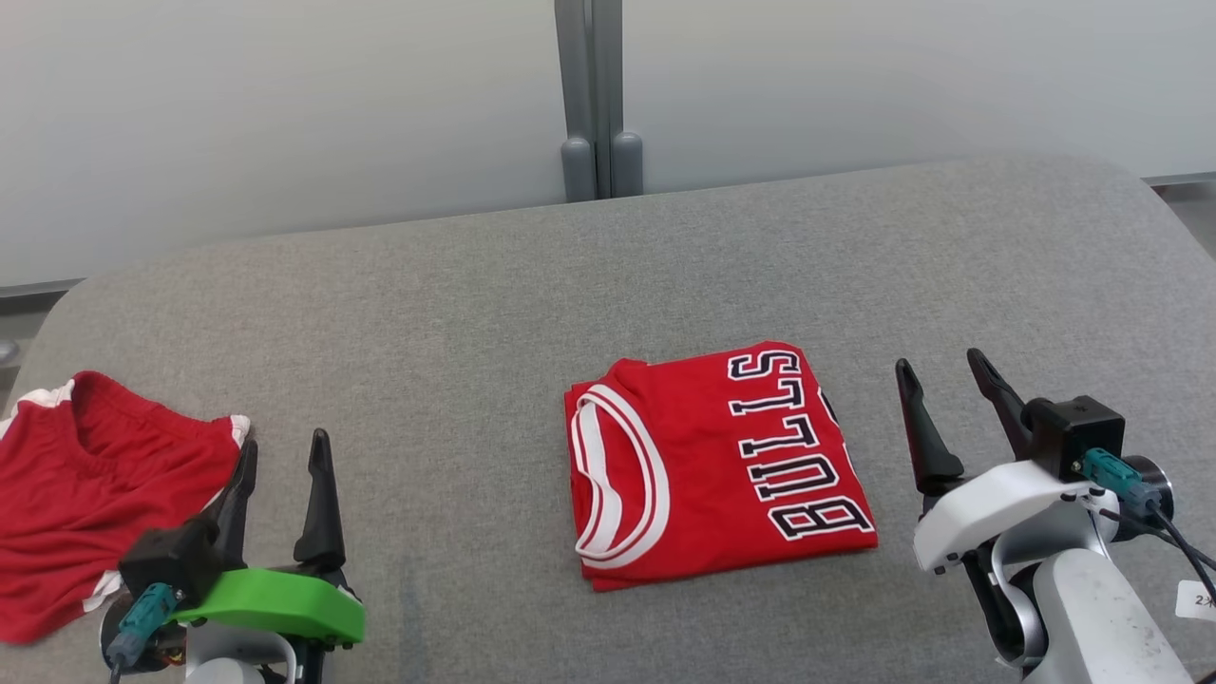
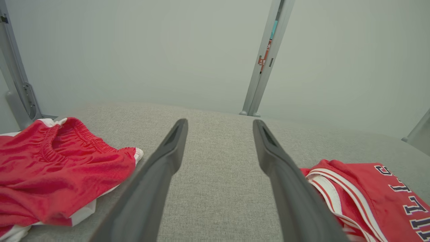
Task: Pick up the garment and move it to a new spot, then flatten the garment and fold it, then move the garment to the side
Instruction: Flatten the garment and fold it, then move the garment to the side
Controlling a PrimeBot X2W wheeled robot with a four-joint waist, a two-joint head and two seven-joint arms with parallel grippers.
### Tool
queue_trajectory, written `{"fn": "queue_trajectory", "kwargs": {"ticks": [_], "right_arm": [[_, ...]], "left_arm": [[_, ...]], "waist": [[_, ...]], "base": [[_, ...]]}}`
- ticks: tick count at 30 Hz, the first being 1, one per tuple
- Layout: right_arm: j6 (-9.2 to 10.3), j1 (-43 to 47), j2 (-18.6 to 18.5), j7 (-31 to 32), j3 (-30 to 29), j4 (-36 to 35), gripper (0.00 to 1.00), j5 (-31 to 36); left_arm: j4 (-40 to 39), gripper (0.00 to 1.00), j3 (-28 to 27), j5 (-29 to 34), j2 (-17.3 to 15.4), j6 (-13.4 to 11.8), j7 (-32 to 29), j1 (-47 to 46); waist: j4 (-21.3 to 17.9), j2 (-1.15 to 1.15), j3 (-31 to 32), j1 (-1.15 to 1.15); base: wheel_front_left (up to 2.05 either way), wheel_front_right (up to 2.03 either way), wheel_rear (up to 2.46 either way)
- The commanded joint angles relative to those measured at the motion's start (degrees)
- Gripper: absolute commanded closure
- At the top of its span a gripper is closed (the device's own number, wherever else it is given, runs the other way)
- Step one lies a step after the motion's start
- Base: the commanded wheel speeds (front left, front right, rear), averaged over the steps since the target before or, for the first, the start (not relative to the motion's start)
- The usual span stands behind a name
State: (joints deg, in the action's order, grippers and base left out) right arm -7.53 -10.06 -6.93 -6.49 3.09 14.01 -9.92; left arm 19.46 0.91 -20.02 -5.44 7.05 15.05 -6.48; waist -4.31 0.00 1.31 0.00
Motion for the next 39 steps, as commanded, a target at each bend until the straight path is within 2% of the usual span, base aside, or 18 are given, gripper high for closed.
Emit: {"fn": "queue_trajectory", "kwargs": {"ticks": [1,13,17,19,25,32,37,39], "right_arm": [[0.08,0.7,-0.2,0.3,-0.1,-0.5,0.0,-0.3],[0.08,1.4,0.1,3.9,-0.4,-0.6,0.0,-2.0],[0.08,0.5,0.1,10.3,-0.1,0.7,0.0,-2.7],[0.06,-1.0,-0.4,14.6,1.8,1.3,0.0,-3.6],[0.08,-5.7,-1.1,26.9,2.0,5.1,0.0,-4.5],[0.08,-11.3,-2.1,30.6,0.5,12.4,0.0,-4.3],[0.08,-13.0,-1.1,33.3,-1.7,18.1,0.0,-5.5],[0.03,-13.1,-0.8,35.4,-0.8,20.3,0.0,-6.3]], "left_arm": [[0.4,0.0,-0.1,0.5,0.0,0.1,0.1,0.9],[1.1,0.0,0.6,0.6,0.6,0.3,0.1,0.1],[0.9,0.0,0.8,0.6,0.8,0.3,0.1,-0.4],[0.7,0.0,0.9,0.4,0.8,0.4,0.1,-0.7],[-0.5,0.0,1.6,0.3,1.0,0.4,0.1,-2.3],[-0.8,0.0,2.6,0.0,1.3,0.4,0.1,-4.5],[-0.9,0.0,3.5,-0.1,1.3,0.5,0.1,-5.7],[-1.0,0.0,3.7,-0.2,1.2,0.4,0.1,-5.8]], "waist": [[0.2,0.0,0.1,0.0],[1.3,0.0,-0.8,0.0],[2.0,0.0,-1.2,0.0],[2.5,0.0,-1.8,0.0],[4.6,0.0,-5.8,0.0],[8.1,0.0,-9.8,0.0],[10.2,0.0,-11.3,0.0],[10.5,0.0,-11.5,0.0]], "base": [[0.0,0.0,0.0],[0.0,0.0,0.0],[0.0,0.0,0.0],[0.0,0.0,0.0],[0.0,0.0,0.0],[0.0,0.0,0.0],[0.0,0.0,0.0],[0.0,0.0,0.0]]}}
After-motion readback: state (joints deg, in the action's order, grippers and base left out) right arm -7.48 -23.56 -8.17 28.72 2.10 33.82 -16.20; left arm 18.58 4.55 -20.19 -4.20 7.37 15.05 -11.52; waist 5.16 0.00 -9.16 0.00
